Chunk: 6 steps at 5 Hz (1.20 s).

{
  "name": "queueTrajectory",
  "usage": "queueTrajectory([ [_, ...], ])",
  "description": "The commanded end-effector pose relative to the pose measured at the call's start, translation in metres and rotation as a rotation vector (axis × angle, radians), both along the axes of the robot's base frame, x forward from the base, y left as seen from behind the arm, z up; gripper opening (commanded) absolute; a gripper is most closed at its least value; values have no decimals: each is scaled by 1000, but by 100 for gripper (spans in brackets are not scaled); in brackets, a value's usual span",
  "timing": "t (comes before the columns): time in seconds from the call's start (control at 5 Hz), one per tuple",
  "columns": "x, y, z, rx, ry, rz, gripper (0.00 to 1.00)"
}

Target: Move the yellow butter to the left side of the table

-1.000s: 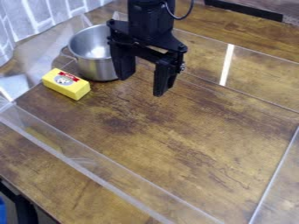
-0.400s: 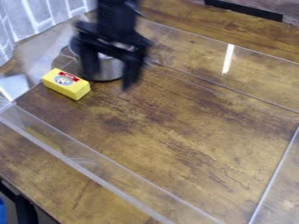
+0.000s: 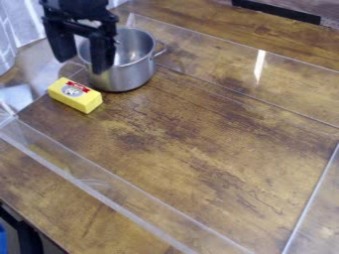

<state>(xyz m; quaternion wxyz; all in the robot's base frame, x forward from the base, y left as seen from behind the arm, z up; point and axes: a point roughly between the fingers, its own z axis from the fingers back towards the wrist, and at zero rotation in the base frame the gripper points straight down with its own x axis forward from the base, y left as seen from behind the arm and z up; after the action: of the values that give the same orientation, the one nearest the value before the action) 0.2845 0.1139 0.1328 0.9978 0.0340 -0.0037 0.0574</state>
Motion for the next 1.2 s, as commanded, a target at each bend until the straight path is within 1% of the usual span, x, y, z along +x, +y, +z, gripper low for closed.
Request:
queueTrajectory([
  [0.0, 15, 2, 7, 12, -37, -115, 100],
  [0.2, 26, -1, -2, 5, -24, -258, 100],
  [0.4, 21, -3, -5, 4, -23, -425, 100],
  [0.6, 15, -2, -8, 6, -23, -529, 100],
  [0.8, 13, -4, -17, 6, -19, -622, 100],
  [1.0, 13, 1, -19, 17, -17, -635, 100],
])
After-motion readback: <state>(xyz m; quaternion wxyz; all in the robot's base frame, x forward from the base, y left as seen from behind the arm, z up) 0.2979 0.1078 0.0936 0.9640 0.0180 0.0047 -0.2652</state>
